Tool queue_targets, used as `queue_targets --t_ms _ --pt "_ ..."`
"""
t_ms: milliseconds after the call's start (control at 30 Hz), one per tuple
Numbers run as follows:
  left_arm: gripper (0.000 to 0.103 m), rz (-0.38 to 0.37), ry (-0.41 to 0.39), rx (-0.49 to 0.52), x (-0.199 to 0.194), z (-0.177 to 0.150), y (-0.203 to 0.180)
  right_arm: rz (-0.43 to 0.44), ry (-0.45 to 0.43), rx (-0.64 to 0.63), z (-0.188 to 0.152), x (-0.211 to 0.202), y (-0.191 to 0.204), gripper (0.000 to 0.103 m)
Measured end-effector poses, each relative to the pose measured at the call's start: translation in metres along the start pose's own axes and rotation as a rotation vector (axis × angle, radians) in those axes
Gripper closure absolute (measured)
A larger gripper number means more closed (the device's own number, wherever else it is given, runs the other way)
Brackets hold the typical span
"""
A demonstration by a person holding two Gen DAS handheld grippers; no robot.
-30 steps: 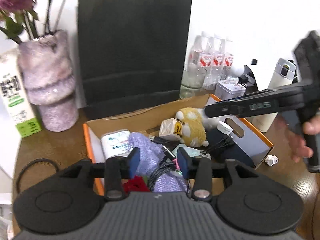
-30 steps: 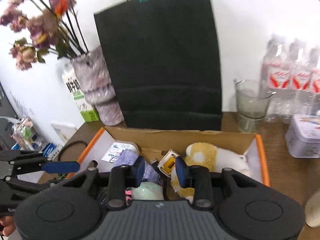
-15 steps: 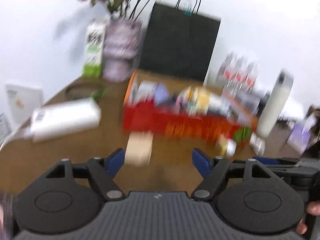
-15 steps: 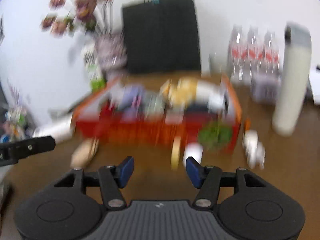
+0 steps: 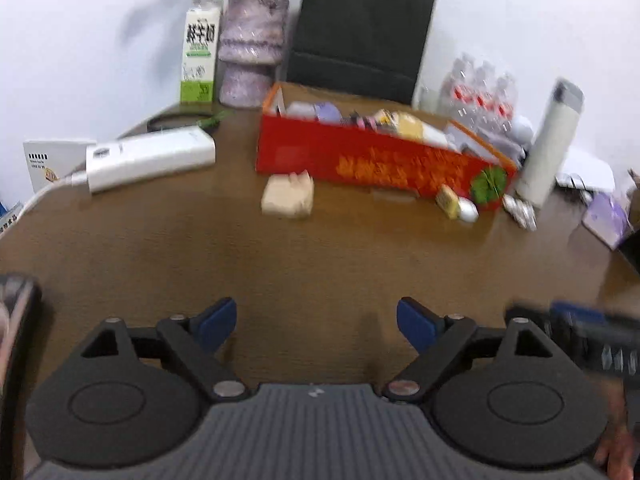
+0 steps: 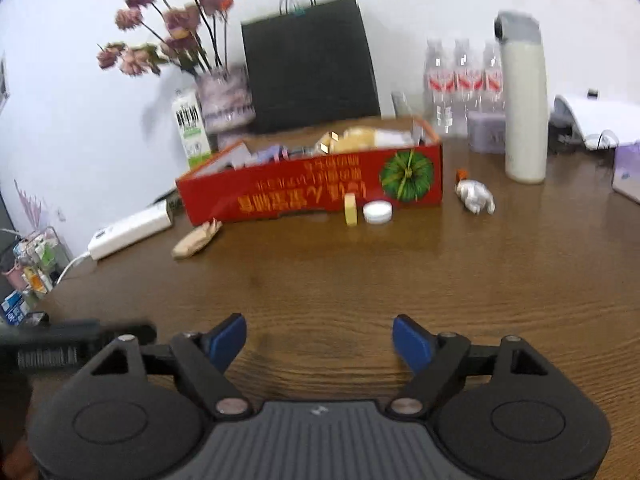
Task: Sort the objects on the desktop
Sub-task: 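Grasp the small yellow block with the right tool while the left grasps the beige cloth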
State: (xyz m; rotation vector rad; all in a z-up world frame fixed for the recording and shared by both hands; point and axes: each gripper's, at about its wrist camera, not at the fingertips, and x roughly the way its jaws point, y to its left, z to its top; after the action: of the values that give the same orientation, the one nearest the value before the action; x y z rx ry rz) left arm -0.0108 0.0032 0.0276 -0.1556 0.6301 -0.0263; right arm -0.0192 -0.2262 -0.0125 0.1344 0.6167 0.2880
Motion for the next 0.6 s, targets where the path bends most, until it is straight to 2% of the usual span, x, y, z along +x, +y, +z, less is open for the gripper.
queue_targets --t_ms 67,133,167,233,333,433,467,500,533,567,600 --pt "0.014 0.013 -0.030 0.005 0.014 0.018 0.003 -0.011 0.012 -0.008 0.008 0.008 -0.002 0.025" --pt "0.026 0.015 -0.008 0.028 0.039 0.045 0.004 -0.049 -0.001 -0.047 0.022 0.020 -0.004 0.027" --pt "0.029 0.004 0.011 0.047 0.052 0.056 0.004 -0.061 -0.005 -0.067 0.028 0.027 -0.004 0.028" --pt "0.039 -0.023 0.036 0.074 0.076 0.072 0.002 -0.080 -0.004 -0.118 0.047 0.047 -0.006 0.042" --pt "0.039 0.011 0.040 0.080 0.106 0.083 -0.003 -0.075 -0.017 -0.167 0.074 0.081 -0.007 0.054" --pt "0.040 0.074 0.025 0.074 0.123 0.078 -0.003 -0.068 0.020 -0.226 0.095 0.123 0.000 0.059" --pt "0.042 0.075 0.042 0.085 0.127 0.075 0.000 -0.081 0.027 -0.245 0.097 0.134 0.002 0.061" --pt "0.055 0.083 0.024 0.127 0.126 0.071 -0.002 -0.108 0.040 -0.268 0.099 0.147 0.004 0.072" --pt "0.074 0.076 0.022 0.150 0.123 0.069 -0.004 -0.132 0.053 -0.275 0.099 0.155 0.005 0.084" --pt "0.081 0.055 0.020 0.131 0.121 0.068 -0.001 -0.155 0.035 -0.295 0.097 0.157 0.008 0.092" --pt "0.086 0.053 0.022 0.115 0.119 0.068 -0.001 -0.156 0.032 -0.320 0.095 0.157 0.011 0.093"
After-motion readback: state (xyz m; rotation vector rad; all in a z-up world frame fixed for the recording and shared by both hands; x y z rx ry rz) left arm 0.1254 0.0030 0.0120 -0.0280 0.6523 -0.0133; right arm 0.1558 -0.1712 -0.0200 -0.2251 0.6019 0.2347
